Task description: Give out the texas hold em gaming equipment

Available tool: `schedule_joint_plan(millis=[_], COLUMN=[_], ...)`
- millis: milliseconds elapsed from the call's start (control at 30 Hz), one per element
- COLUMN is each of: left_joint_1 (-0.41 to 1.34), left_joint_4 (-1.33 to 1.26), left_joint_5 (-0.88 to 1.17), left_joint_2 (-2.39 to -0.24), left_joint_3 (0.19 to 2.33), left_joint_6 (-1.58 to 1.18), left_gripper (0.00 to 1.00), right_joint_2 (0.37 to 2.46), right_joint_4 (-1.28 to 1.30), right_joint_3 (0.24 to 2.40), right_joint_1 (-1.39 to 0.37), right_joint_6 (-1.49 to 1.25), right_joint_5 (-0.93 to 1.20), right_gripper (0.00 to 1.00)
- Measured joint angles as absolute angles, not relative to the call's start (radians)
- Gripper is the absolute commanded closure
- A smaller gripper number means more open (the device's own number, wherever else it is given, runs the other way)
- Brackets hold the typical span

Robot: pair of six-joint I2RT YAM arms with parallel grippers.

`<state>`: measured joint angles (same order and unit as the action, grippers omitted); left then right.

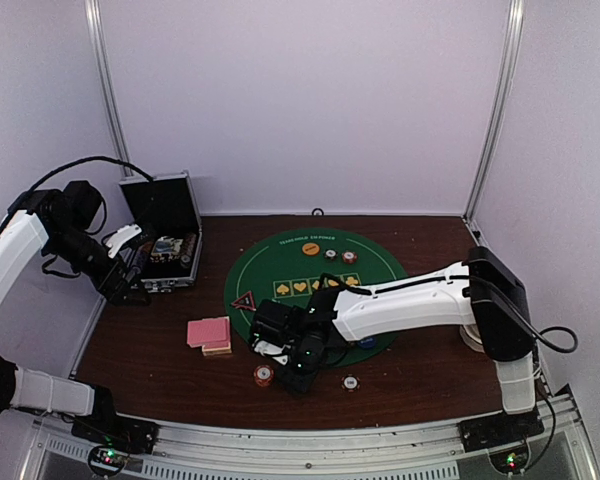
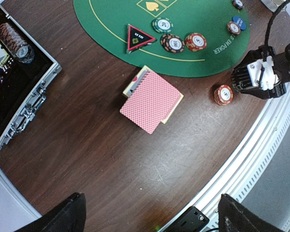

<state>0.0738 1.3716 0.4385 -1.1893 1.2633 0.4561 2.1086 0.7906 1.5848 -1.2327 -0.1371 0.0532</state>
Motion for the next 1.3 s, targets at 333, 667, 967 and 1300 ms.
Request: schedule_joint_plan(millis=[333,667,967,1300], left_joint_1=[0.074,0.074,0.074,0.074], left_joint_4=[1.372,1.375,1.382,1.386], left_joint_5=[0.439,0.439,0.439,0.438], left_joint_2=[-1.189,-1.189,-1.189,-1.189], left_joint_3=[1.263,1.263,1.263,1.263], left_joint_6=[0.456,0.456,0.456,0.456], left_gripper=[0.02,0.02,0.02,0.02], right_joint_2=[2.108,2.096,2.040,2.170], right_joint_4=[0.791,0.855,0.893,0.879], right_joint_3=[1.585,1.623,1.742,1.982], right_joint_1=[-1.233,-1.228,-1.097,-0.832], right_joint_6=[-0.133,-0.123,-0.108,-0.104], right_joint_5=[0.052,0.043,-0.006,-0.097], right_gripper=[0.61,0.66,0.69,0.70])
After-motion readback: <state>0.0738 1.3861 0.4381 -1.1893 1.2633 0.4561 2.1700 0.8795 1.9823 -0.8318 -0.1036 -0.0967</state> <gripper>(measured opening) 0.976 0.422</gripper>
